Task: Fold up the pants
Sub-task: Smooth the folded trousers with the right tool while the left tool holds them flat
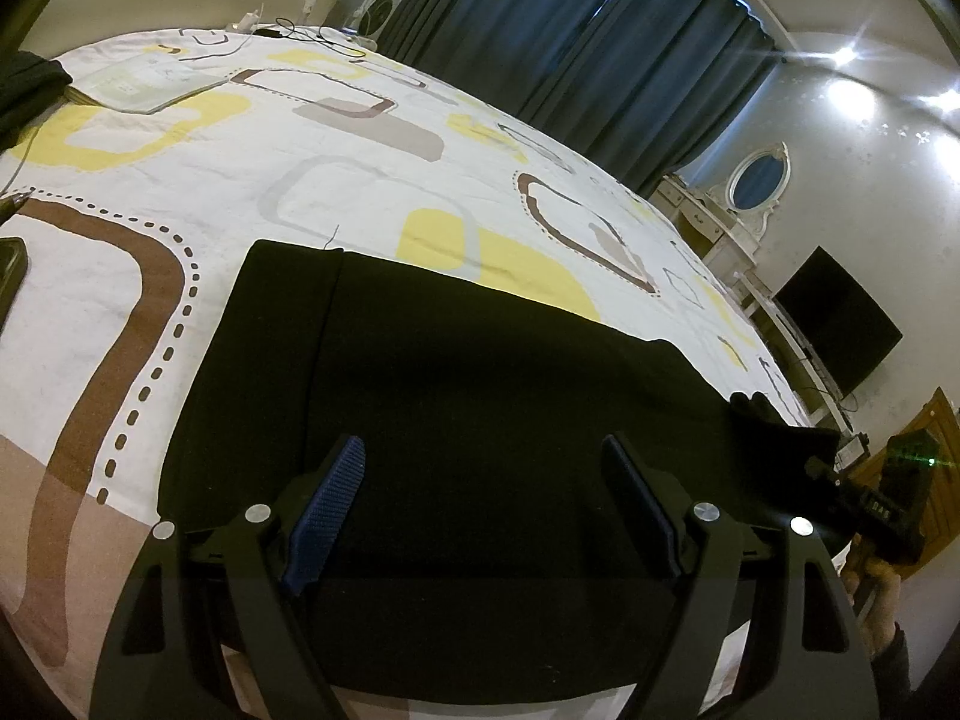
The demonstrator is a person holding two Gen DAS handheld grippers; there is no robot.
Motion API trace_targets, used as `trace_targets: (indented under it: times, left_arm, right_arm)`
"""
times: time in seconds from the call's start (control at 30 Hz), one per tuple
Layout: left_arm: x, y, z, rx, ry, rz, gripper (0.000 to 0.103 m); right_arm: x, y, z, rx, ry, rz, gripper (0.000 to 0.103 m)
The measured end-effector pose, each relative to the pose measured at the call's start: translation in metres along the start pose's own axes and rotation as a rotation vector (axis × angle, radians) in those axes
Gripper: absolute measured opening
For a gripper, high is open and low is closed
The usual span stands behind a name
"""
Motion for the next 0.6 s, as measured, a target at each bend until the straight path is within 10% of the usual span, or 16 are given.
trace_targets:
  times: [0.6]
  left_arm:
    - [0.001, 0.000, -0.002, 0.005, 0.001, 0.001, 0.080]
  right_arm:
    - [0.026, 0.028, 0.010, -0.048, -0.005, 0.129, 0.018]
Point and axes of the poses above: each gripper's, at about its wrist camera, not at the fingertips, and x roughly the way its jaws point, z to its left, y to its underside, the point moved 4 cm from there along x, roughly the way its jaws point, and after that the axes turned 9 degrees about x, right-handed, at the moved point
